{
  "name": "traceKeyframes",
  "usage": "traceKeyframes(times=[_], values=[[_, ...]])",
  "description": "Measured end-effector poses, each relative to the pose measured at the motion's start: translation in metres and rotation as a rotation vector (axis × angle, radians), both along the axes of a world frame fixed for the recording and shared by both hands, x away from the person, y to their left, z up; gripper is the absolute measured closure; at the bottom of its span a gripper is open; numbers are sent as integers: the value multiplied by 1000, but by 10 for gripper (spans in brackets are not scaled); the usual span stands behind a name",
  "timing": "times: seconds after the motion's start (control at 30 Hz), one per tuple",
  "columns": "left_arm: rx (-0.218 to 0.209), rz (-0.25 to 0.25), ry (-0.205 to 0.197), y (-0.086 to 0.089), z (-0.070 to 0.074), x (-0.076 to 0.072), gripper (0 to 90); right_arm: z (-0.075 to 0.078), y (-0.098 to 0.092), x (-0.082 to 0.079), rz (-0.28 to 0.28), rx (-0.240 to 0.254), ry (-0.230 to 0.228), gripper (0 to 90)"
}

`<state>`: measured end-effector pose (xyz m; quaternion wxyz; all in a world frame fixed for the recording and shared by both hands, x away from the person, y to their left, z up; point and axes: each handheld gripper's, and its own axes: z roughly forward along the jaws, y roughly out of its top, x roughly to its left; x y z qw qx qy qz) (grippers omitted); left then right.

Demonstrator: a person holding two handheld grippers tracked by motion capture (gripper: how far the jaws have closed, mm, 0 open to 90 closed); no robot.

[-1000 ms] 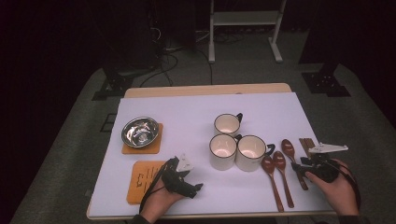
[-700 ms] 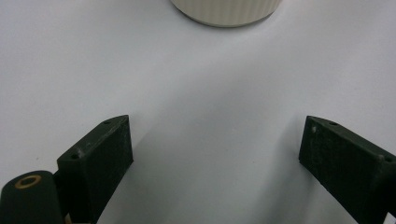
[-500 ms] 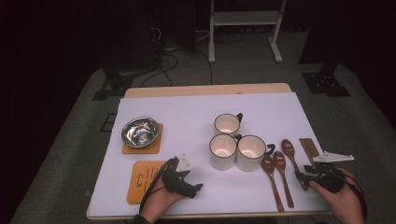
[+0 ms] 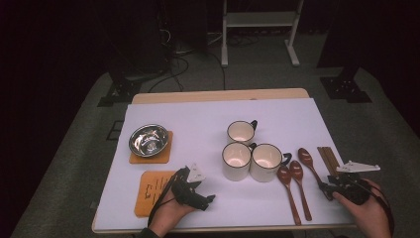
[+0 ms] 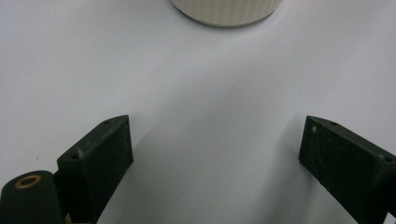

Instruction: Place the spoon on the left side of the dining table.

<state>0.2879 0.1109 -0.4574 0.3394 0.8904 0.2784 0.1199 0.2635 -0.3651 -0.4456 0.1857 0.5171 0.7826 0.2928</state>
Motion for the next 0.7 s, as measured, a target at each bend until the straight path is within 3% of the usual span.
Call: traceKeyframes(times=[0.7], values=[[0, 0, -1, 0, 0, 0, 87, -2, 0, -16, -9, 15, -2, 674]])
